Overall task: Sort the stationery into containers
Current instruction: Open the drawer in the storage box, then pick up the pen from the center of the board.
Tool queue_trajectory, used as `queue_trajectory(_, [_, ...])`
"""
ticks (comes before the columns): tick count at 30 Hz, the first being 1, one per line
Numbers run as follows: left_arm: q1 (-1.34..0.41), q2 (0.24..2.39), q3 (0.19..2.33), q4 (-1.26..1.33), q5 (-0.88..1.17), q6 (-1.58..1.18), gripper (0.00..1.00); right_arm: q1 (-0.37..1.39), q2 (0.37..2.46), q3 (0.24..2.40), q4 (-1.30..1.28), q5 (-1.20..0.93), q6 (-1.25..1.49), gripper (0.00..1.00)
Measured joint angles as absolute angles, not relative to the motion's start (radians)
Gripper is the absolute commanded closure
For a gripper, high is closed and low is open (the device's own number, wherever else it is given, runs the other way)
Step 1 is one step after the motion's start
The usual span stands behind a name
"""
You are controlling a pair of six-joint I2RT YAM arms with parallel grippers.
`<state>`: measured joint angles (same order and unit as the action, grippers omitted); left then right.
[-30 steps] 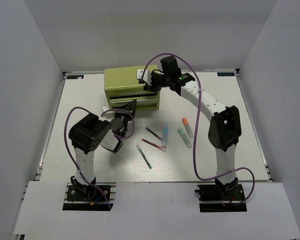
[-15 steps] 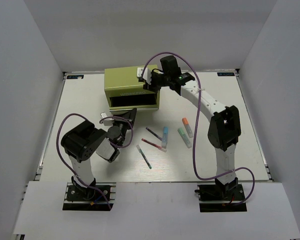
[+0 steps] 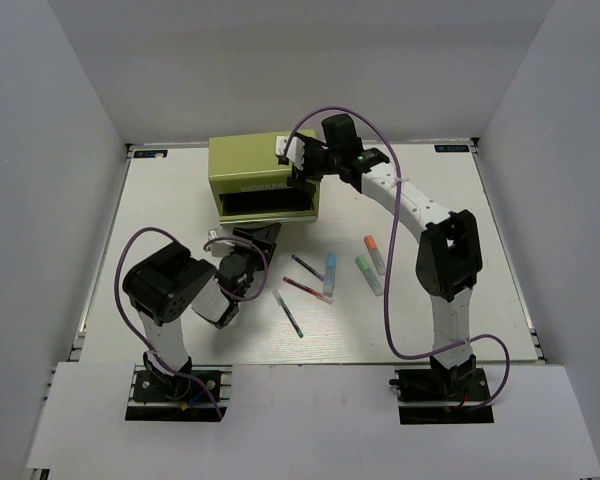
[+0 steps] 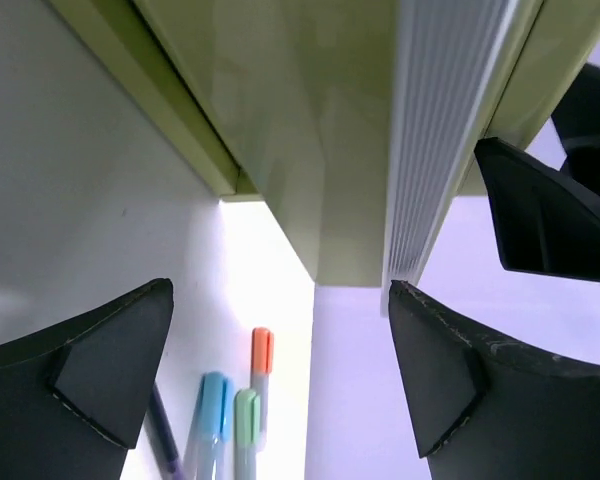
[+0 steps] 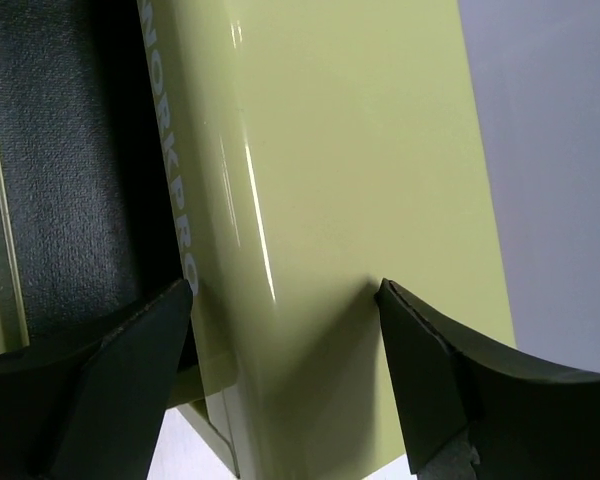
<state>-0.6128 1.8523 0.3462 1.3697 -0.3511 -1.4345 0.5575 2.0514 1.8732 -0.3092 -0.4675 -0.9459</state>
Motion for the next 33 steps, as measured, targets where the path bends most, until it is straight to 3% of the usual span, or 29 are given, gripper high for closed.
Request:
queue_trajectory(6, [-0.613, 1.750, 0.292, 1.343, -0.266, -1.414, 0.01, 0.548, 1.959, 1.748, -0.283, -0.467, -0.937, 0.19])
queue_trajectory(12, [-0.617, 1.474, 0.256, 1.287, -0.143, -1.341, 0.01, 0.515, 1.694, 1.458, -0.261, -0.449, -0.900, 0.15])
queue_trajectory(18, [-0.624, 1.092, 0.261, 0.932, -0.062, -1.227, 0.01, 0.480, 1.481, 1.229, -0.180, -0.338, -0.728, 0.34])
queue_trajectory(19, [-0.623, 1.032, 0.266, 0.850, -0.061, -1.210, 0.01, 0.468, 1.474, 1.223, -0.187, -0.325, -0.696, 0.49])
queue_trajectory(22, [-0.616, 0.891, 0.296, 0.604, -0.070, -1.158, 0.01, 0.418, 1.486, 1.222, -0.234, -0.313, -0.598, 0.68])
queue_trajectory(25, [-0.614, 0.841, 0.389, 0.362, -0.097, -1.075, 0.01, 0.367, 1.504, 1.200, -0.288, -0.315, -0.505, 0.66])
queue_trajectory(30, [-0.614, 0.923, 0.654, -0.019, -0.140, -0.916, 0.01, 0.319, 1.538, 1.139, -0.368, -0.327, -0.395, 0.43])
queue_trajectory(33, [-0.613, 1.008, 0.754, -0.165, -0.146, -0.850, 0.01, 0.309, 1.577, 1.111, -0.401, -0.336, -0.364, 0.40])
